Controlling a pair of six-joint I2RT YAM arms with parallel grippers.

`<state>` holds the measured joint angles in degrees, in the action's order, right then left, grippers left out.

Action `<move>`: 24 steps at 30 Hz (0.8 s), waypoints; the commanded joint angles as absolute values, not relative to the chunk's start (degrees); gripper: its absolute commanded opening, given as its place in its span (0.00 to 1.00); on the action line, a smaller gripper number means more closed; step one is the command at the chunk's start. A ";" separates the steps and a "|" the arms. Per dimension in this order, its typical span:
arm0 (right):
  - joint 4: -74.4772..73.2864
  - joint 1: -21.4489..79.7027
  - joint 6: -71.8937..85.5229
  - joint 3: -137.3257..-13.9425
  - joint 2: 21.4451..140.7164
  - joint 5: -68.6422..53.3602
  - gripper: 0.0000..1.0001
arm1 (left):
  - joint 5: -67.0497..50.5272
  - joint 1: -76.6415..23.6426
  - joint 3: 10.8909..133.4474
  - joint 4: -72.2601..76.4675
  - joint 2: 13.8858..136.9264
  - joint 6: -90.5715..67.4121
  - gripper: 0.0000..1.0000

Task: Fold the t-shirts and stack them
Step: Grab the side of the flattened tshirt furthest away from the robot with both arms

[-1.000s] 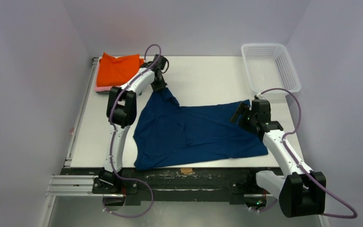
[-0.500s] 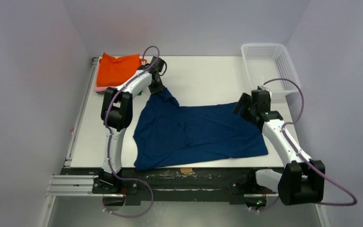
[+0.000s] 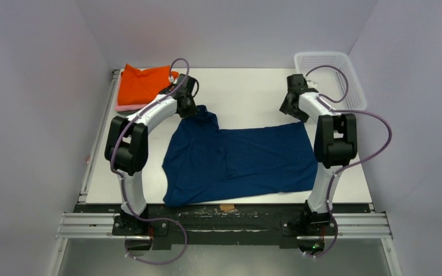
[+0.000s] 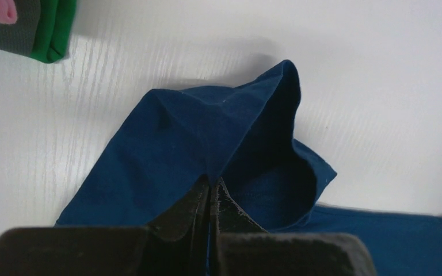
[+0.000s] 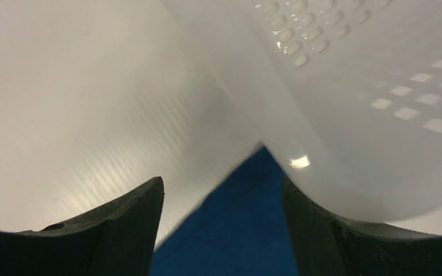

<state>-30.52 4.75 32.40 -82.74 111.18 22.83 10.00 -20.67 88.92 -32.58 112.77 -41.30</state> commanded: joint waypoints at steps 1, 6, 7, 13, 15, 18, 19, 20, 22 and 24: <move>-37.10 5.65 33.58 -91.32 118.18 29.74 0.70 | 9.13 -21.22 86.03 -29.22 108.13 -40.61 0.00; -40.72 5.76 35.29 -94.62 122.85 33.11 0.69 | 9.62 -21.70 83.15 -29.00 105.24 -40.59 0.00; -40.47 5.77 35.39 -94.09 123.13 33.13 0.69 | 9.59 -21.82 82.54 -28.76 104.75 -40.72 0.00; -41.37 6.50 36.63 -91.16 122.21 34.24 0.64 | 10.13 -22.70 79.10 -28.03 100.60 -40.94 0.00; -41.71 6.97 36.99 -89.88 121.27 35.21 0.62 | 10.80 -23.13 78.10 -28.38 99.24 -40.83 0.00; -43.19 7.60 37.88 -88.88 120.19 36.60 0.60 | 11.20 -23.74 76.48 -28.32 97.29 -40.87 0.00; -43.36 7.71 38.06 -88.44 119.97 36.69 0.60 | 11.41 -23.90 75.98 -28.30 96.72 -40.89 0.00; -43.41 7.73 38.41 -88.01 119.71 36.80 0.59 | 11.71 -24.19 75.60 -28.41 96.22 -40.81 0.00; -43.27 7.69 38.63 -87.19 119.36 36.89 0.54 | 12.26 -24.91 74.83 -28.56 95.30 -40.78 0.00; -43.12 7.71 39.08 -86.92 119.11 37.20 0.48 | 12.60 -25.55 74.06 -28.77 94.50 -40.70 0.00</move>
